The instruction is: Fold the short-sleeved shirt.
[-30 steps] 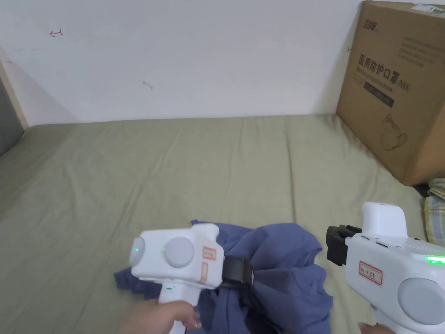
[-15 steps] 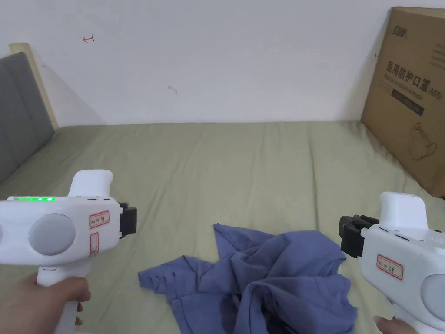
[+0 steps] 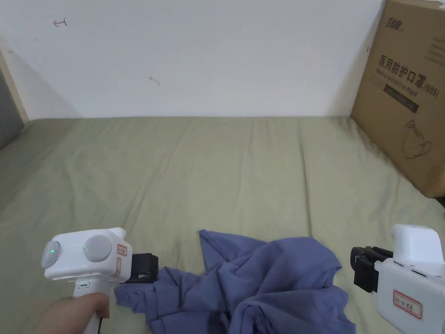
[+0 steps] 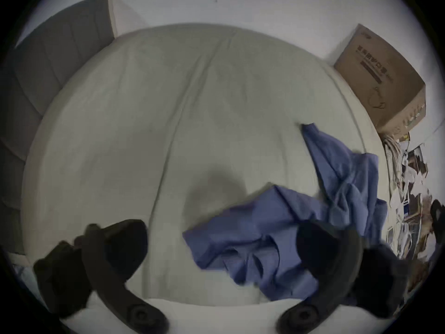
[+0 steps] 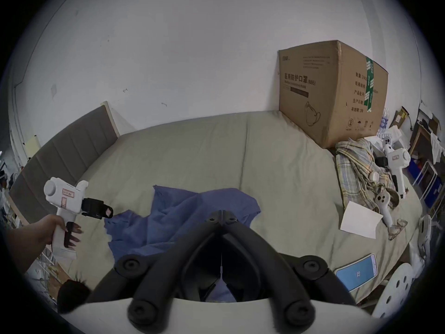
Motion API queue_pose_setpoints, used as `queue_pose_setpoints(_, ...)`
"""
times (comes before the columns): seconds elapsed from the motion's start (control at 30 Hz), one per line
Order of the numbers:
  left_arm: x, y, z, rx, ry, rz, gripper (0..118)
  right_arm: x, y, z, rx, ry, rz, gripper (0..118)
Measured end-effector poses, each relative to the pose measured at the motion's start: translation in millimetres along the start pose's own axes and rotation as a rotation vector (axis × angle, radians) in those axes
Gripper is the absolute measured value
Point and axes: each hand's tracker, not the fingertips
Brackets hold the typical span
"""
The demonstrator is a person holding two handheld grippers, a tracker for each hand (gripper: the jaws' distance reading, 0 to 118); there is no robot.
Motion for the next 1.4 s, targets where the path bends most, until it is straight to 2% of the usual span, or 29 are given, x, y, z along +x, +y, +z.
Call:
queue_pose_setpoints(0.1,-2.9,6.0,-16.7,-0.088,0.002,-0.041,117,6.0,-1.8,-11.0,-0.011,-0.014,-0.015,0)
queue_pose_setpoints(0.13,3.2,3.7,-29.4,-0.114,0.000,-0.080,113,7.3,-2.4,-15.7,-0.016,-0.016,-0.020,0)
queue_pose_setpoints(0.2,7.4,2.9,-35.8,-0.142,0.010,-0.147,88,8.0,-3.1,-25.4,-0.031,-0.022,-0.021,0)
queue_pose_setpoints(0.23,1.1,1.2,-26.2,-0.081,0.032,-0.194,79,8.0,-3.5,-29.7,-0.037,-0.023,-0.019,0)
queue_pose_setpoints(0.27,7.3,-1.1,-23.8,0.034,0.057,-0.234,79,8.4,-4.0,-34.1,-0.039,-0.021,-0.017,0)
queue_pose_setpoints(0.3,1.5,1.2,-19.0,0.081,0.003,-0.219,22,9.0,-3.9,-38.1,-0.040,-0.014,-0.014,0)
queue_pose_setpoints(0.33,-1.9,2.1,-9.3,0.098,-0.020,-0.202,0,10.0,-2.8,-43.7,-0.041,0.000,-0.006,0)
queue_pose_setpoints(0.4,0.9,-11.4,32.2,0.192,-0.087,-0.145,0,13.1,4.4,-58.5,-0.059,0.030,0.019,0)
queue_pose_setpoints(0.43,3.0,-19.7,51.5,0.210,-0.098,-0.160,0,16.9,10.4,-69.1,-0.076,0.061,0.010,0)
queue_pose_setpoints(0.53,18.3,-25.8,83.7,0.260,-0.084,-0.209,0,37.4,33.3,-107.3,-0.153,0.176,-0.110,0)
queue_pose_setpoints(0.6,19.2,-29.4,97.2,0.265,-0.108,-0.222,0,49.3,49.2,-138.3,-0.191,0.155,-0.170,1)
queue_pose_setpoints(0.63,19.8,-31.0,102.6,0.265,-0.114,-0.225,0,54.8,57.2,-154.1,-0.219,0.111,-0.181,20)
queue_pose_setpoints(0.67,10.8,-31.6,95.9,0.263,-0.128,-0.219,0,58.8,63.2,-172.0,-0.251,0.061,-0.181,63)
queue_pose_setpoints(0.7,10.3,-32.5,96.9,0.266,-0.133,-0.217,0,61.4,66.8,-189.1,-0.307,0.048,-0.166,112)
queue_pose_setpoints(0.73,9.8,-32.7,97.0,0.267,-0.138,-0.214,0,64.1,66.6,-206.1,-0.358,0.047,-0.173,118)
queue_pose_setpoints(0.83,7.5,-32.5,90.6,0.256,-0.146,-0.213,0,64.0,66.4,-239.4,-0.438,0.011,-0.120,118)
queue_pose_setpoints(0.93,6.7,-35.0,85.9,0.261,-0.142,-0.213,0,64.6,53.5,-265.0,-0.537,0.018,-0.108,117)
queue_pose_setpoints(0.97,5.3,-34.8,84.0,0.256,-0.142,-0.213,0,63.8,49.3,-271.3,-0.565,0.028,-0.102,116)
queue_pose_setpoints(1.0,3.6,-34.9,82.3,0.253,-0.142,-0.211,0,62.9,45.3,-274.7,-0.578,0.034,-0.093,109)
queue_pose_setpoints(1.03,2.3,-35.7,80.5,0.248,-0.143,-0.207,0,61.6,41.8,-277.4,-0.594,0.044,-0.072,88)
queue_pose_setpoints(1.07,1.5,-37.3,79.6,0.245,-0.146,-0.200,0,60.7,40.8,-276.4,-0.597,0.072,-0.057,40)
queue_pose_setpoints(1.1,-0.5,-37.2,78.9,0.241,-0.148,-0.195,0,60.9,40.8,-272.1,-0.587,0.148,-0.043,5)
queue_pose_setpoints(1.13,-2.5,-37.2,79.5,0.240,-0.146,-0.191,0,58.7,40.6,-269.8,-0.580,0.177,-0.014,5)
queue_pose_setpoints(1.17,-5.0,-36.8,80.9,0.240,-0.146,-0.184,0,53.3,42.0,-256.7,-0.515,0.079,0.048,5)
queue_pose_setpoints(1.23,-9.4,-36.8,87.8,0.252,-0.148,-0.175,0,53.4,51.8,-238.9,-0.461,0.155,0.069,5)
queue_pose_setpoints(1.33,-6.5,-35.4,109.7,0.281,-0.134,-0.183,0,57.7,75.4,-191.7,-0.386,0.214,0.022,5)
queue_pose_setpoints(1.4,-7.4,-35.6,128.9,0.309,-0.130,-0.186,0,58.8,92.0,-158.4,-0.339,0.240,0.023,5)
